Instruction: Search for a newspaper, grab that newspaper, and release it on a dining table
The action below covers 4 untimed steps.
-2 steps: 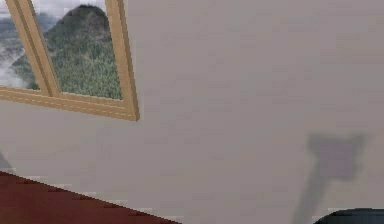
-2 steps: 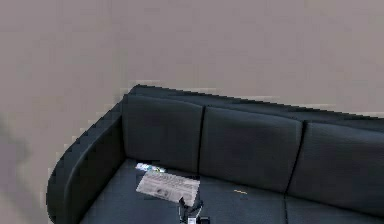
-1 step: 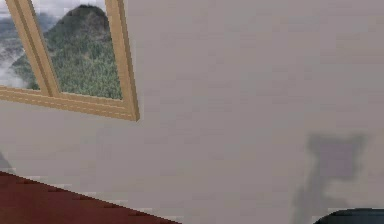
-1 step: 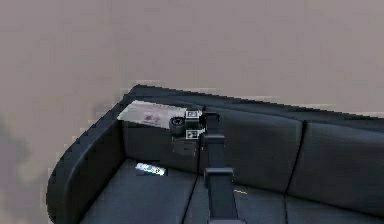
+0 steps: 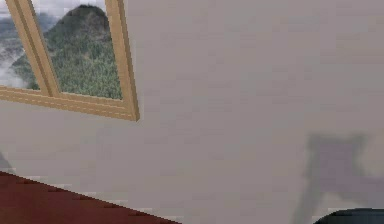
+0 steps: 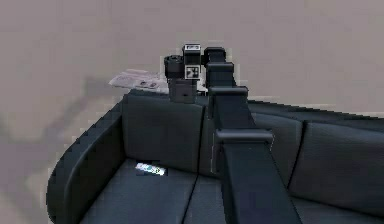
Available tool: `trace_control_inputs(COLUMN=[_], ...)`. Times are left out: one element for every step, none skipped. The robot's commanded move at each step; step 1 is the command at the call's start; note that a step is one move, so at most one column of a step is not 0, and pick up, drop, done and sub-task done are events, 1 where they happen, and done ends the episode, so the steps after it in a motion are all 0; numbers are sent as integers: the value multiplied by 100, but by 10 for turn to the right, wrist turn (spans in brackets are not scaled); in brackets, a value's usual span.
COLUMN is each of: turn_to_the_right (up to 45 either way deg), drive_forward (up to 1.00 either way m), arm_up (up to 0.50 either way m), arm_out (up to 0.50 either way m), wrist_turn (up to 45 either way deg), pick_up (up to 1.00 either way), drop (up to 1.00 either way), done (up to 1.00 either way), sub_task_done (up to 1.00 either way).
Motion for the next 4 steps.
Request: trace_control_inputs(turn_to_the_right=[0, 0, 0, 0], drive_forward=[0, 0, 0, 0], arm_up=[0, 0, 0, 0], arm_out=[0, 0, 0, 0], wrist_turn=[-450, -450, -450, -30], pick_up=[0, 0, 0, 0], drop=[0, 0, 0, 0], done=[0, 0, 0, 0], sub_task_done=[0, 0, 0, 0])
